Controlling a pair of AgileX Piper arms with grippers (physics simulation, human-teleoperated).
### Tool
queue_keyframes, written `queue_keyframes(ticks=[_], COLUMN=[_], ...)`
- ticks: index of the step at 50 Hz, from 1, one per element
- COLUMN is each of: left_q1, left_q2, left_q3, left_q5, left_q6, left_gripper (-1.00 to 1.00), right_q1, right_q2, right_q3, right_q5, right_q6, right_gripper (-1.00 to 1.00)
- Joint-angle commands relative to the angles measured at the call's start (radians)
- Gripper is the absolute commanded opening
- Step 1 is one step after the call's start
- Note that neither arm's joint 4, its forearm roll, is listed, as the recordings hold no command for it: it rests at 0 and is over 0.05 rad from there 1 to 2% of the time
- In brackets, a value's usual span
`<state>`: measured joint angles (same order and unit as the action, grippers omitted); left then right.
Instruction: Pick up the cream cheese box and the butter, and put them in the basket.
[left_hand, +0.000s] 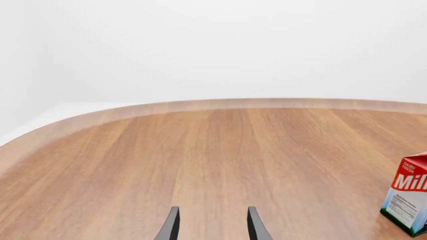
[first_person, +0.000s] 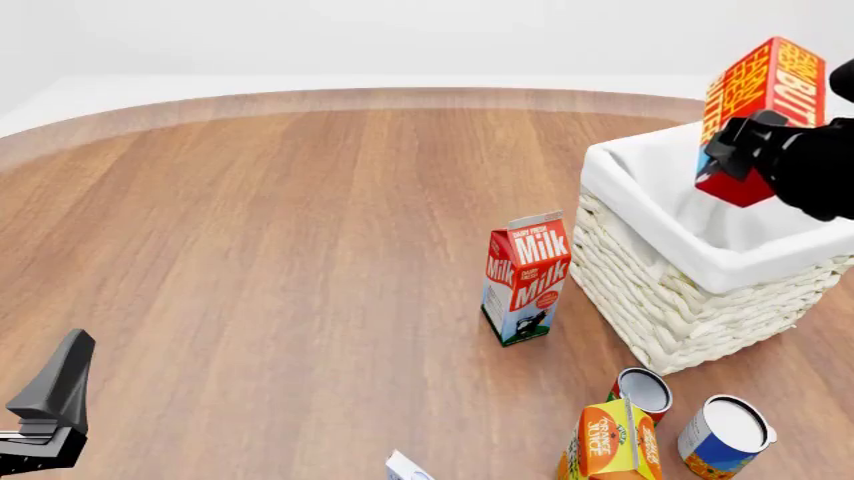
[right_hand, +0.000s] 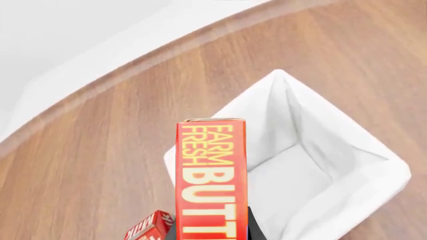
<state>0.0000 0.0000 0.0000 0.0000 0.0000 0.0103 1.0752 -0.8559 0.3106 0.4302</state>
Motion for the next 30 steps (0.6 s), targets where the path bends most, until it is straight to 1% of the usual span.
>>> queue_keyframes(ticks=[1, 3, 4, 5, 6, 7, 8, 9, 18, 19, 20, 21, 25, 26, 30], left_q1=[0.0, 0.0, 0.0, 0.0, 0.0, 0.0, 0.0, 0.0, 0.0, 0.0, 0.0, 0.0, 0.0, 0.0, 0.0], left_q2=[0.0, 0.0, 0.0, 0.0, 0.0, 0.0, 0.0, 0.0, 0.0, 0.0, 0.0, 0.0, 0.0, 0.0, 0.0], left_q3=[0.0, 0.0, 0.0, 0.0, 0.0, 0.0, 0.0, 0.0, 0.0, 0.0, 0.0, 0.0, 0.0, 0.0, 0.0], left_q5=[0.0, 0.0, 0.0, 0.0, 0.0, 0.0, 0.0, 0.0, 0.0, 0.0, 0.0, 0.0, 0.0, 0.0, 0.0], left_q6=[0.0, 0.0, 0.0, 0.0, 0.0, 0.0, 0.0, 0.0, 0.0, 0.0, 0.0, 0.0, 0.0, 0.0, 0.0], left_gripper=[1.0, 1.0, 1.0, 1.0, 1.0, 1.0, 1.0, 1.0, 1.0, 1.0, 1.0, 1.0, 1.0, 1.0, 1.0], right_q1=[-0.008, -0.007, -0.006, -0.007, -0.006, -0.004, -0.004, -0.001, -0.002, -0.002, -0.004, -0.003, -0.002, -0.003, -0.01], right_q2=[0.003, 0.011, 0.008, 0.018, 0.015, 0.03, 0.037, 0.028, 0.03, 0.037, 0.042, 0.039, 0.053, 0.047, 0.044], right_q3=[0.001, 0.018, 0.009, 0.026, 0.016, 0.04, 0.046, 0.032, 0.024, 0.048, 0.052, 0.042, 0.069, 0.05, 0.041], right_q5=[-0.034, -0.055, -0.043, -0.07, -0.057, -0.091, -0.1, -0.075, -0.067, -0.096, -0.104, -0.09, -0.126, -0.101, -0.09], right_q6=[0.035, 0.043, 0.045, 0.049, 0.055, 0.058, 0.056, 0.059, 0.051, 0.052, 0.055, 0.056, 0.059, 0.061, 0.057], right_gripper=[-1.0, -1.0, -1.0, -1.0, -1.0, -1.0, -1.0, -1.0, -1.0, -1.0, -1.0, -1.0, -1.0, -1.0, -1.0])
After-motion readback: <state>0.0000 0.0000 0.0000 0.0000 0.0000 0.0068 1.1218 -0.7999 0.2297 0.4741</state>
